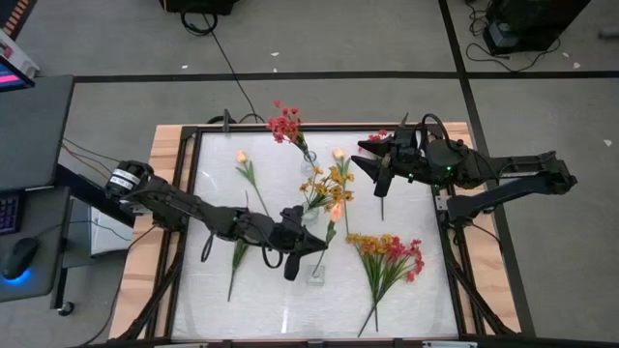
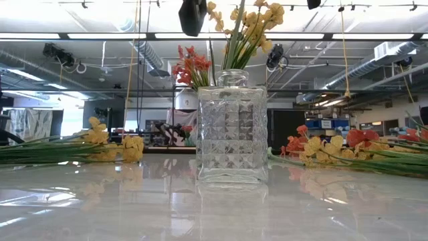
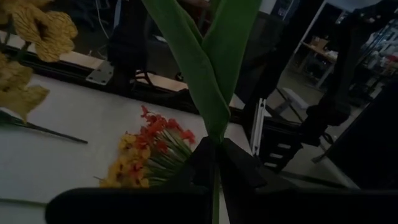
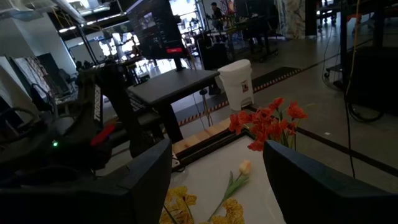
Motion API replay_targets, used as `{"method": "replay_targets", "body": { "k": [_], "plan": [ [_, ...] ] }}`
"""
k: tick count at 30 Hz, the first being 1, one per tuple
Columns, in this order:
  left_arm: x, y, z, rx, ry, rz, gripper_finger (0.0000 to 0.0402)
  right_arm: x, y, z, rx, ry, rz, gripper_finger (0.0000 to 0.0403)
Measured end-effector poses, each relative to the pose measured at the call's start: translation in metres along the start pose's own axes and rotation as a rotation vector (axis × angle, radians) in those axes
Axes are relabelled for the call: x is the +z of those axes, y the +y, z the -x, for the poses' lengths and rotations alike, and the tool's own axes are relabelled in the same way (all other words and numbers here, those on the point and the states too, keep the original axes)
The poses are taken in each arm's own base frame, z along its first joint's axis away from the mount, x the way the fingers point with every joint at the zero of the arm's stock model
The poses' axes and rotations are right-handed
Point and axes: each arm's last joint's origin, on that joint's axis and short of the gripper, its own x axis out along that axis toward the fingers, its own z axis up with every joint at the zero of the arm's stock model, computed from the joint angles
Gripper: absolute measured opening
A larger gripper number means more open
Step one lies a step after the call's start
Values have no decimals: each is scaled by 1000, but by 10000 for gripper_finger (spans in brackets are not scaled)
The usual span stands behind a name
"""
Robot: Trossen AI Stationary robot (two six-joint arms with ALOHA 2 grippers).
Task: Sort flowers into vase by color
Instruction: Put the bottom orange flower into the bottom transparent vase
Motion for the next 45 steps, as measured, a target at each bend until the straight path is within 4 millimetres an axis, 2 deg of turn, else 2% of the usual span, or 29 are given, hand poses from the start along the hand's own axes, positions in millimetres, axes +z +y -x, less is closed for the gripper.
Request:
{"method": "replay_targets", "body": {
  "k": [17, 31, 45],
  "plan": [
    [-11, 2, 1, 39, 105, 12, 27, 0, 0, 0, 0, 0, 0, 261],
    [-15, 1, 2, 44, 141, 3, 103, 0, 0, 0, 0, 0, 0, 261],
    [-31, 7, 6, 89, 313, -29, 142, 0, 0, 0, 0, 0, 0, 261]
  ]
}}
